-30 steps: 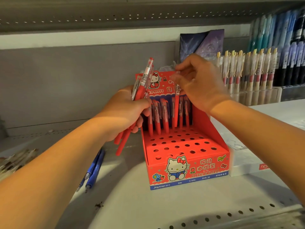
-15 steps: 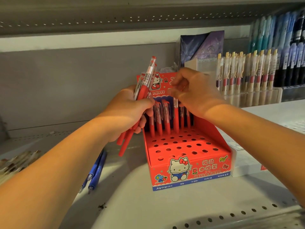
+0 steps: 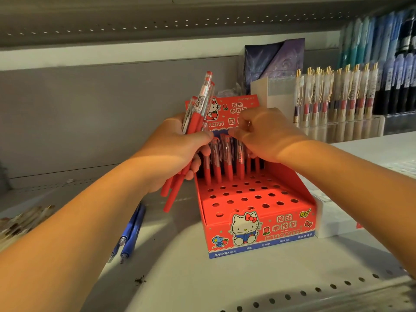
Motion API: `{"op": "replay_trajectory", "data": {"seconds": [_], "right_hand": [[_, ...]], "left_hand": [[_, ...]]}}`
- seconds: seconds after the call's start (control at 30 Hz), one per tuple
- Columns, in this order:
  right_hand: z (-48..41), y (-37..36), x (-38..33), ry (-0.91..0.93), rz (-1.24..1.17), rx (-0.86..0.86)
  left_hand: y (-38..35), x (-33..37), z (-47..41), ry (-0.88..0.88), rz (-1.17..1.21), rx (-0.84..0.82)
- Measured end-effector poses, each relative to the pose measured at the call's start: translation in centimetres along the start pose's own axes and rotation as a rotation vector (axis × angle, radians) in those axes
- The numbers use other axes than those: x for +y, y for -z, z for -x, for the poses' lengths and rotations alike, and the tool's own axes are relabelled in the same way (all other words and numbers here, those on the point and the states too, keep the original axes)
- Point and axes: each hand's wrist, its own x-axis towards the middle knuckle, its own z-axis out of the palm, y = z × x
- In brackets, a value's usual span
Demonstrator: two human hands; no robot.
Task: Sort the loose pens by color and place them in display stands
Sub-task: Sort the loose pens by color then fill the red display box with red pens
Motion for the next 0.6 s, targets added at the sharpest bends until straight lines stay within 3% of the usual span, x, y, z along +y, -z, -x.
{"op": "replay_trajectory", "data": {"seconds": [0.07,0.13,0.2,0.3,0.4,0.6], "right_hand": [[0.1,0.1,-0.3,0.049,0.097,0.037],[0.1,0.2,-0.8,0.109,0.039,0.109],[0.3,0.2,-1.6,0.117,-0.335,0.110],[1.1,0.4,-2.8,0.071,-0.846,-0.048],[1.5,0.2,-3.1,0.095,-0.919,-0.150],[1.3,0.3,-2.6,0.029,-0.950,-0.185]], "left_hand": [[0.0,0.0,-0.1,-0.017,0.013,0.008],[0.1,0.1,-0.1,-0.027,0.041,0.026],[0.1,0.3,-0.1,-0.027,0.100,0.017],[-0.1,0.4,0.2,-0.056,0.175,-0.047],[-0.3,0.4,0.3,-0.108,0.168,-0.100],[-0.6,0.0,0.2,-0.119,0.143,-0.132]]}}
